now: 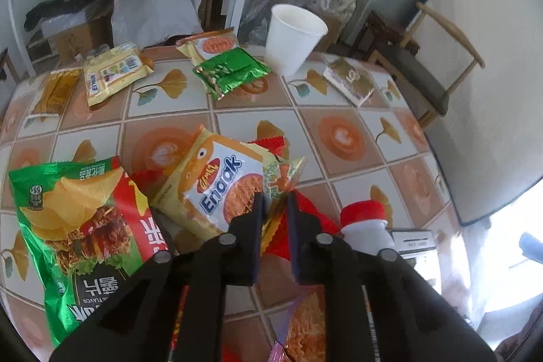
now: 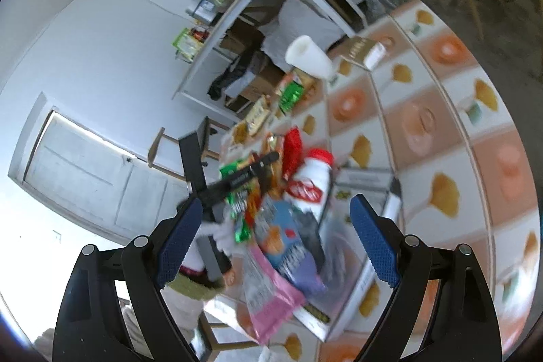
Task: Collect trash
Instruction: 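Grasp the yellow Enaak packet with the left gripper while the right gripper grasps a red packet, then carry both packets to the blue wastebasket and open both grippers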
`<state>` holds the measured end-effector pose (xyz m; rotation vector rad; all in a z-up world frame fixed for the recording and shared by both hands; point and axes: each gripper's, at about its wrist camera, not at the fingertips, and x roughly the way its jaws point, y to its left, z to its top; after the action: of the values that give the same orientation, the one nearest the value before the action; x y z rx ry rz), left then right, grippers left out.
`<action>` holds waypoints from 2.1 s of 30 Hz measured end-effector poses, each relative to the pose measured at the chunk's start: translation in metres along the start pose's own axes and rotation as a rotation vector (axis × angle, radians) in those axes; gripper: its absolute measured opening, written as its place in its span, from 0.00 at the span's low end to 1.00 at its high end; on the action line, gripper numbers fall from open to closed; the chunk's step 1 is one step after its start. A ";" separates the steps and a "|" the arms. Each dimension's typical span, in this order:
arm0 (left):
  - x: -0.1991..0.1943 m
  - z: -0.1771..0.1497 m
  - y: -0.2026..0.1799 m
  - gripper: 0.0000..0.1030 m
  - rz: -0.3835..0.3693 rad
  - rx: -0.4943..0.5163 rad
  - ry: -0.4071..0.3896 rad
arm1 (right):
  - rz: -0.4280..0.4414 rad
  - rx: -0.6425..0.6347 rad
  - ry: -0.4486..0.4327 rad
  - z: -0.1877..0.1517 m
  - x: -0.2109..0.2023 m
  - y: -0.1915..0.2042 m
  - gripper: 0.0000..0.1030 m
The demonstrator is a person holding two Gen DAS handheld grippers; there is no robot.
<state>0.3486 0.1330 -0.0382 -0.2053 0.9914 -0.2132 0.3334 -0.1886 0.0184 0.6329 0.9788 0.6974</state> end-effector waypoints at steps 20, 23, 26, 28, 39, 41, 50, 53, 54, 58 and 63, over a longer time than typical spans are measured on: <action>-0.076 -0.035 0.011 0.10 -0.063 -0.106 -0.241 | -0.123 0.127 0.372 0.077 0.204 -0.028 0.56; -0.087 -0.039 0.008 0.10 -0.062 -0.102 -0.277 | -0.169 0.165 0.444 0.076 0.227 -0.036 0.49; -0.094 -0.043 0.009 0.10 -0.069 -0.107 -0.297 | -0.199 0.180 0.501 0.071 0.244 -0.041 0.44; -0.097 -0.045 0.009 0.10 -0.071 -0.108 -0.305 | -0.211 0.175 0.523 0.068 0.250 -0.040 0.41; -0.108 -0.051 0.010 0.10 -0.071 -0.125 -0.341 | -0.249 0.133 0.527 0.058 0.265 -0.036 0.05; -0.112 -0.052 0.009 0.10 -0.073 -0.126 -0.353 | -0.243 0.130 0.506 0.060 0.260 -0.034 0.04; -0.143 -0.055 0.007 0.10 -0.130 -0.131 -0.471 | -0.125 0.098 0.311 0.079 0.188 -0.011 0.04; -0.155 -0.057 0.003 0.10 -0.169 -0.125 -0.512 | -0.084 0.079 0.242 0.081 0.151 -0.004 0.04; -0.158 -0.058 0.001 0.10 -0.180 -0.120 -0.523 | -0.072 0.074 0.222 0.079 0.141 0.000 0.04; -0.180 -0.061 -0.012 0.10 -0.233 -0.087 -0.574 | 0.001 0.058 0.142 0.071 0.094 0.010 0.04; -0.201 -0.063 -0.036 0.10 -0.287 -0.036 -0.615 | 0.058 0.016 0.041 0.067 0.039 0.029 0.04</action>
<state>0.1861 0.1477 0.1001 -0.4184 0.3514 -0.3675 0.4014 -0.1510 0.0481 0.6658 1.0081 0.7572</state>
